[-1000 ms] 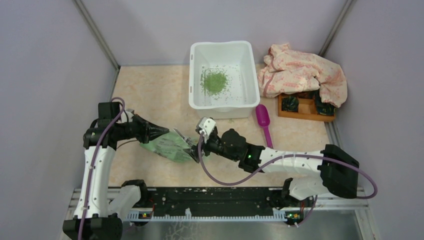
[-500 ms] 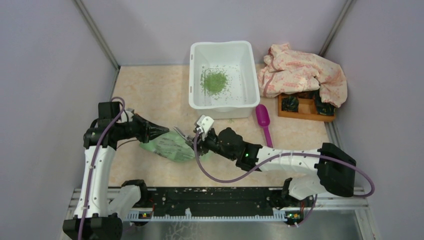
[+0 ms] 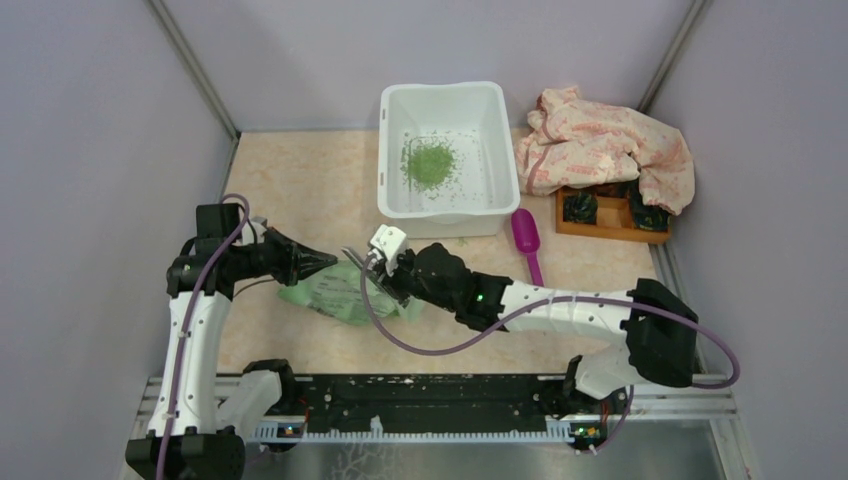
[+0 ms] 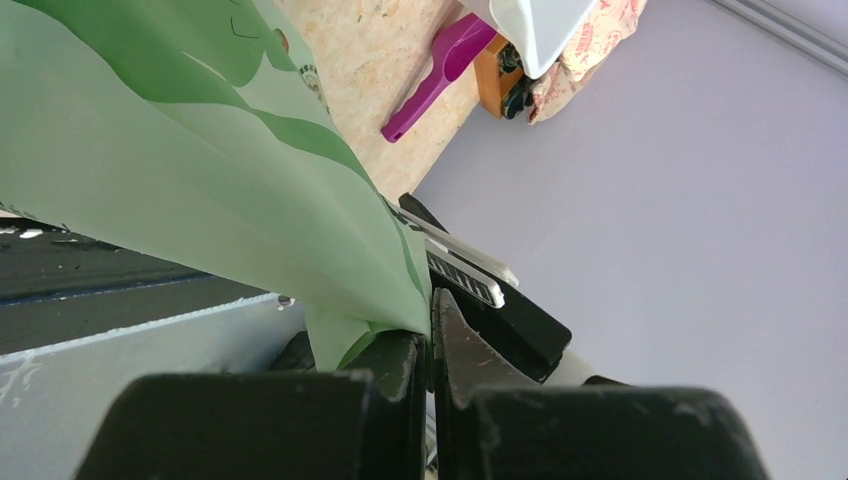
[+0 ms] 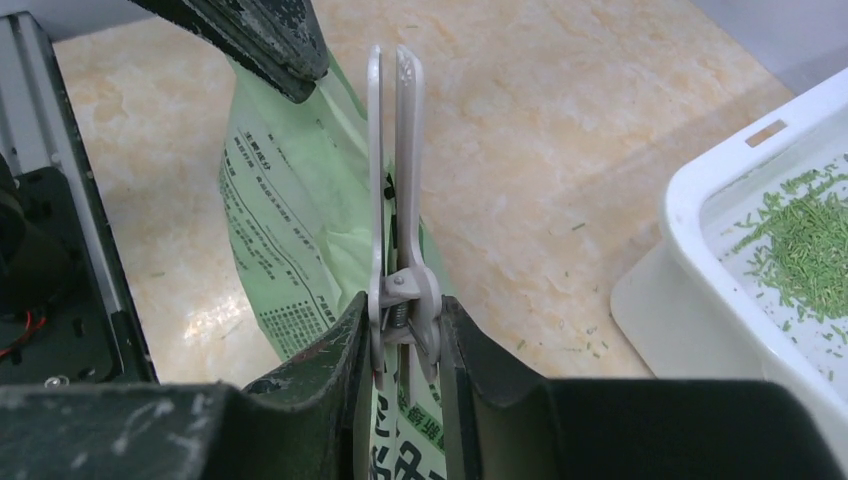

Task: Fill the litter box with clean litter
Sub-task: Adjust the clamp at the cat litter bag.

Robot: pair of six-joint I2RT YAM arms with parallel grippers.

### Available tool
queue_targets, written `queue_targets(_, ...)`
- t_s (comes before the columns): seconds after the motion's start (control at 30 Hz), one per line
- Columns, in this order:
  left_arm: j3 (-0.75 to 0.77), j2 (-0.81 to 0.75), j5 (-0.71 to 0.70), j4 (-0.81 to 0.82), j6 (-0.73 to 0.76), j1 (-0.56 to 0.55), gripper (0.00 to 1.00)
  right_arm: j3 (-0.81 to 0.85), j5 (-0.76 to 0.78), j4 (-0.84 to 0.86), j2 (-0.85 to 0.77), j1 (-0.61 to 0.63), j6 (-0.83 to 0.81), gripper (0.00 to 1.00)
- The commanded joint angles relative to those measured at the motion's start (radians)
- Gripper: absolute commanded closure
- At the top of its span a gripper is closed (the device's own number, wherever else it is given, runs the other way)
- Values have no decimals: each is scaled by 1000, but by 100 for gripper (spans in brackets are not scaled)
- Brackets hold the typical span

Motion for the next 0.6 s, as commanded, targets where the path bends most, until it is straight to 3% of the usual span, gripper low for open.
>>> queue_targets(0.0,41,-22,83,78,-12,-2,96,125,-50,-133,26,7,-70,98)
queue_targets(0.37,54,-7,94,76,2,-2,96,195,-280,-384,-28,-71,-157,100)
queue_targets(0.57,66,-2,106,83,5,-2,96,248,-301,-498,4,-98,-176,100)
